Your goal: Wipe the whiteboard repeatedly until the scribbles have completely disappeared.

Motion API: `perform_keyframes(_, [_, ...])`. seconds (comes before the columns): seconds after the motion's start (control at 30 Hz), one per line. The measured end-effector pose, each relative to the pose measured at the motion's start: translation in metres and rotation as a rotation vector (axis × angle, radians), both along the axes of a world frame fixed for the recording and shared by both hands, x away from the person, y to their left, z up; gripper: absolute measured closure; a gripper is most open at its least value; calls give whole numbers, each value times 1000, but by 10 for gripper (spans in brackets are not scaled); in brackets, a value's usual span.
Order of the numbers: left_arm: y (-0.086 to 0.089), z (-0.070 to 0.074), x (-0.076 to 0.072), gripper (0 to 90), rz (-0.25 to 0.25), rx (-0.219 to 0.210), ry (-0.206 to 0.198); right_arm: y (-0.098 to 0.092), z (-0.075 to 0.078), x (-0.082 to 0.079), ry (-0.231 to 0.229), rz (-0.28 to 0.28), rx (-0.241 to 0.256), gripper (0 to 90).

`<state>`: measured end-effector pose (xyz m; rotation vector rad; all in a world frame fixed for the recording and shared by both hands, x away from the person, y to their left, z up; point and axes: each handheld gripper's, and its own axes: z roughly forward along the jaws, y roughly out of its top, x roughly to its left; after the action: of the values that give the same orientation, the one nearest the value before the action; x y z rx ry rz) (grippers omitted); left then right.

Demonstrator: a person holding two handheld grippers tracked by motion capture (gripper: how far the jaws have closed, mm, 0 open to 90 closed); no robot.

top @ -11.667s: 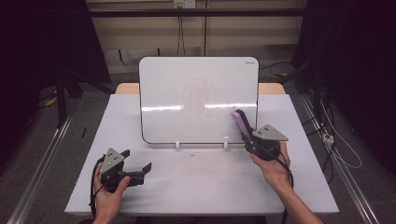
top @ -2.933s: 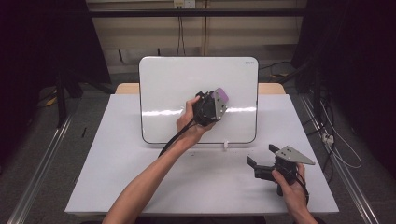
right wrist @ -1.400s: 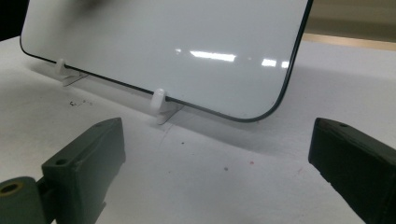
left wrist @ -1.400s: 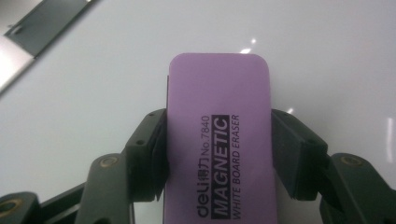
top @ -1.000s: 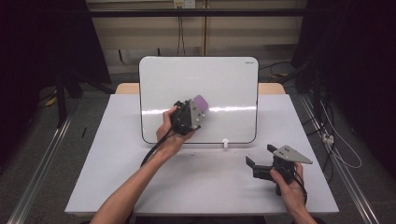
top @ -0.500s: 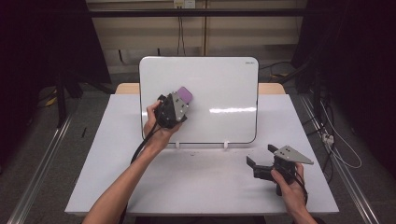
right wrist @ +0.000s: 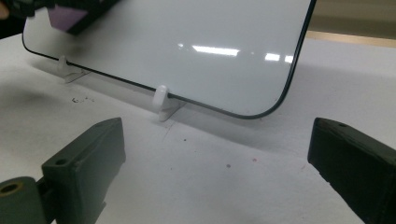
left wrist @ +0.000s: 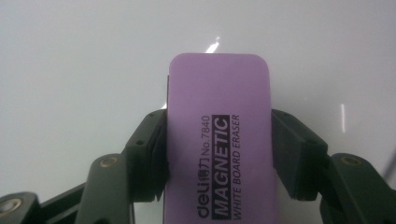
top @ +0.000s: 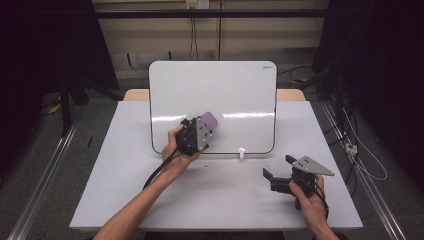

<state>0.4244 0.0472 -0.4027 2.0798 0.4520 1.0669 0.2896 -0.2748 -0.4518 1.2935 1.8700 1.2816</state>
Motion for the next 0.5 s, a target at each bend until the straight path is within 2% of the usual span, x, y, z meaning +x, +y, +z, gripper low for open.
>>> perform_keyframes(0.03, [5,6,6,413,20,-12,4,0,0,0,0,-1,-1,39])
perform_keyframes(0.1, [16,19,18,413,67,-31,-13,-1,0,1,1,-3,1,39])
perform_keyframes(0.13, [21,25,24,413,88,-53,-9,0,0,1,2,-5,5,39])
perform_keyframes(0.17, [25,30,30,413,112,-52,-25,0,0,1,3,-3,1,39])
perform_keyframes(0.2, [29,34,33,413,136,-50,-46,0,0,1,3,-2,0,39])
perform_keyframes(0.3, [39,40,38,412,169,-76,-43,1,0,0,0,1,-1,39])
perform_keyframes(0.37, [41,39,36,413,173,-80,-35,1,0,0,0,0,-2,40])
perform_keyframes(0.43, [43,38,34,413,169,-104,6,0,-1,1,6,-2,-1,40])
perform_keyframes(0.5, [42,32,29,413,141,-80,20,1,0,1,6,1,-1,41])
